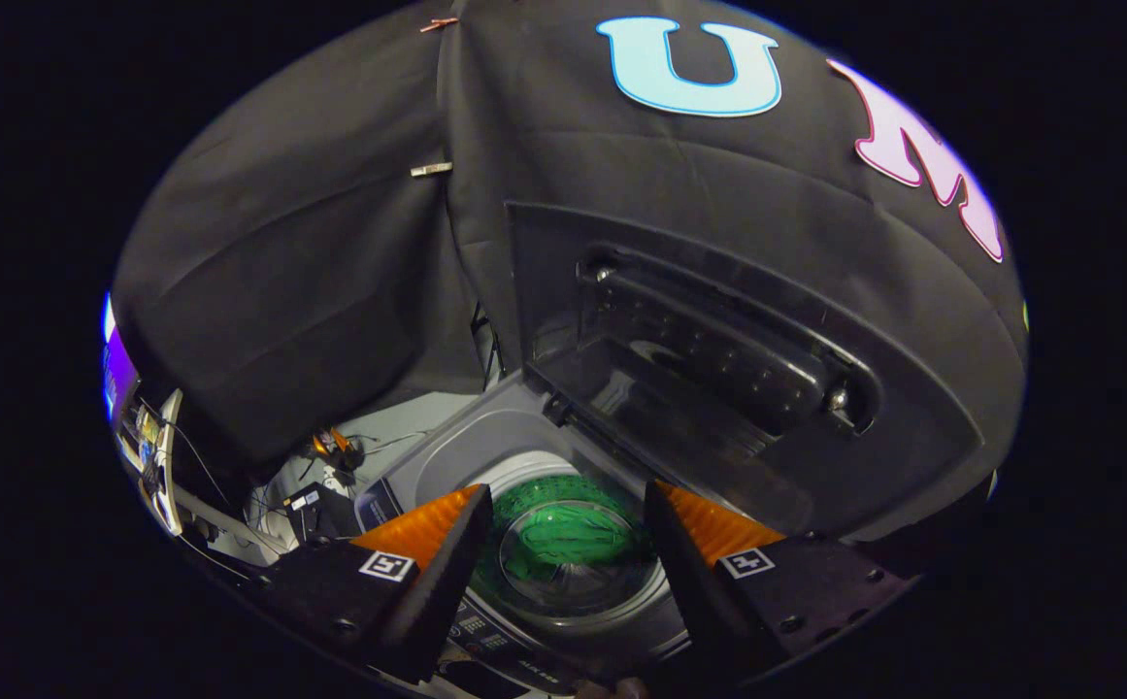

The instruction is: Put the clothes into the washing machine and then close the washing machine lid.

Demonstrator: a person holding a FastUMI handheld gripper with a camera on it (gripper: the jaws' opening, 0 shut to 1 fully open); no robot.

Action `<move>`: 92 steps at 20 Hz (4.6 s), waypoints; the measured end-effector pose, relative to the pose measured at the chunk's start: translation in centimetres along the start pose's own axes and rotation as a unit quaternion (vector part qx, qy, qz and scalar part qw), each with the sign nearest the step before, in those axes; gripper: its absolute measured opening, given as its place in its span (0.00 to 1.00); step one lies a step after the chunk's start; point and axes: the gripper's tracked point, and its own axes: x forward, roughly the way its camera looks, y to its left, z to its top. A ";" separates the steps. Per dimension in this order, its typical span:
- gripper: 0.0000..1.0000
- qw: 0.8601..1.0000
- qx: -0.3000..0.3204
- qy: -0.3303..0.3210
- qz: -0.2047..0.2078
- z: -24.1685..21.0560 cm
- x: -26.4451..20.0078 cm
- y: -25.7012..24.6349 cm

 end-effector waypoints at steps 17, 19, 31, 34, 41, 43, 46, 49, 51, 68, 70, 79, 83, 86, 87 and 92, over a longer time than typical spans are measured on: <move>0.99 0.966 0.091 -0.232 -0.075 10.4 -6.0 -6.3; 0.99 0.959 0.109 -0.242 -0.100 10.6 -6.3 -8.0; 0.99 0.936 0.170 -0.221 -0.217 9.0 -6.3 -15.7; 0.99 0.932 0.181 -0.221 -0.222 8.9 -6.2 -16.3; 0.98 0.928 0.176 -0.222 -0.243 8.9 -5.9 -16.4; 0.99 0.927 0.178 -0.222 -0.243 8.7 -5.9 -16.3; 0.99 0.928 0.184 -0.213 -0.244 8.4 -6.2 -16.0; 1.00 0.927 0.186 -0.199 -0.259 7.7 -6.4 -15.4; 1.00 0.925 0.191 -0.193 -0.266 7.5 -6.9 -14.8; 1.00 0.938 0.229 -0.107 -0.236 -3.6 -9.1 -5.0; 0.99 0.940 0.229 -0.095 -0.235 -4.9 -9.0 -4.3; 0.99 0.949 0.179 -0.129 -0.224 -4.5 -11.5 -0.6; 0.99 0.947 0.159 -0.168 -0.223 -3.2 -14.8 0.8; 0.99 0.942 0.129 -0.212 -0.226 -2.7 -18.6 2.3; 0.99 0.940 0.119 -0.226 -0.228 -2.6 -20.1 2.7; 0.99 0.919 0.081 -0.306 -0.234 -2.0 -27.6 4.6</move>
